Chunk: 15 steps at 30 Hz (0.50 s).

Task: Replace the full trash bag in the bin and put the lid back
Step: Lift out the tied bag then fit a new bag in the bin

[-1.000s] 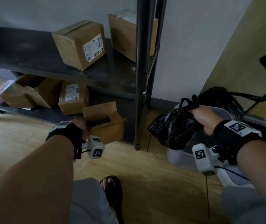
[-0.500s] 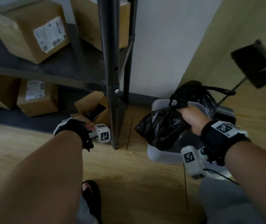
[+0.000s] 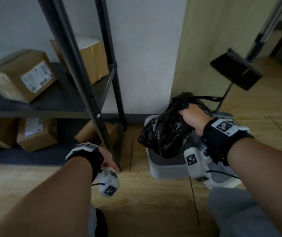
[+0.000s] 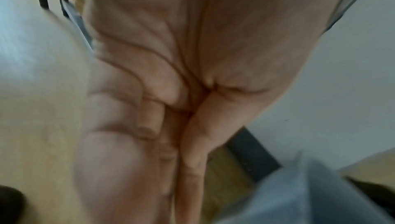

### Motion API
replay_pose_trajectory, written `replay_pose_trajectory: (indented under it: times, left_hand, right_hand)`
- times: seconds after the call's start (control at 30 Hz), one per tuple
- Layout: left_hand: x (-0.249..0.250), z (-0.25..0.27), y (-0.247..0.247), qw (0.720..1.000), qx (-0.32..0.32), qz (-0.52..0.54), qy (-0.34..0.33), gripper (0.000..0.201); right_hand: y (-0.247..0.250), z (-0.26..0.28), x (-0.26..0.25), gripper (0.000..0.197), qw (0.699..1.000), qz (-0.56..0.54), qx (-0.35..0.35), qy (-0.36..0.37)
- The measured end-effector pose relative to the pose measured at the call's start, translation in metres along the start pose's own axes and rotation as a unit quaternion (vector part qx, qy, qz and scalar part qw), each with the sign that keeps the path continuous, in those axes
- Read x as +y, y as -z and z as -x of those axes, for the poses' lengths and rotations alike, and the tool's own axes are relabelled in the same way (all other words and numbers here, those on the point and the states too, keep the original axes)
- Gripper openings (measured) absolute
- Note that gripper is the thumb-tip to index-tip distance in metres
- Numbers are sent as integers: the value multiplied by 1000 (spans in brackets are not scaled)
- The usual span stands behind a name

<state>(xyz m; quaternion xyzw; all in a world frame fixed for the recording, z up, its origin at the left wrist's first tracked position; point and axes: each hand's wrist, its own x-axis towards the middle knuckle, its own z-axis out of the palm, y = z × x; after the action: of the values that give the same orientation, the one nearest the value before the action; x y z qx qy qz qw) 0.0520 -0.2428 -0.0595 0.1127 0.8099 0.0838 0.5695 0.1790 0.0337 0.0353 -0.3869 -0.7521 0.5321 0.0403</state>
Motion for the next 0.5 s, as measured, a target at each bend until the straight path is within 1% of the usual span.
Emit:
replay_pose_trajectory:
  times: [0.03,0.07,0.1,0.13,0.17,0.2,0.27,0.33,0.4,0.43,0.5]
  left_hand:
    - [19,19,-1,1000,-1,19,-14,39]
    - [31,22,5,997,-13,57,-46,15]
    - [49,37,7,993,-14,88,-79,16]
    - [70,48,15,987,29,113,-111,24]
    - [90,60,22,977,61,141,-146,25]
    - [109,74,27,968,72,162,-178,23]
    - [142,98,32,943,86,216,-238,28]
    - [168,112,28,942,70,194,-266,30]
    - [183,115,19,944,69,147,-285,19]
    - [186,109,16,945,89,128,-289,14]
    - [187,95,17,936,155,121,-293,13]
  right_hand:
    - [6,1,-5,28,1000,10,11,17]
    - [13,4,-11,27,999,25,28,34]
    - [20,6,-17,27,996,46,48,54]
    - [28,9,-22,28,993,65,67,78]
    - [34,9,-26,29,988,79,83,103]
    - [39,9,-28,30,984,86,94,121]
    - [42,9,-34,29,981,89,91,150]
    - [38,8,-39,28,982,69,73,161]
    - [27,6,-43,25,987,12,48,152]
    - [21,5,-44,20,988,-19,36,148]
    - [12,3,-47,15,989,-41,18,142]
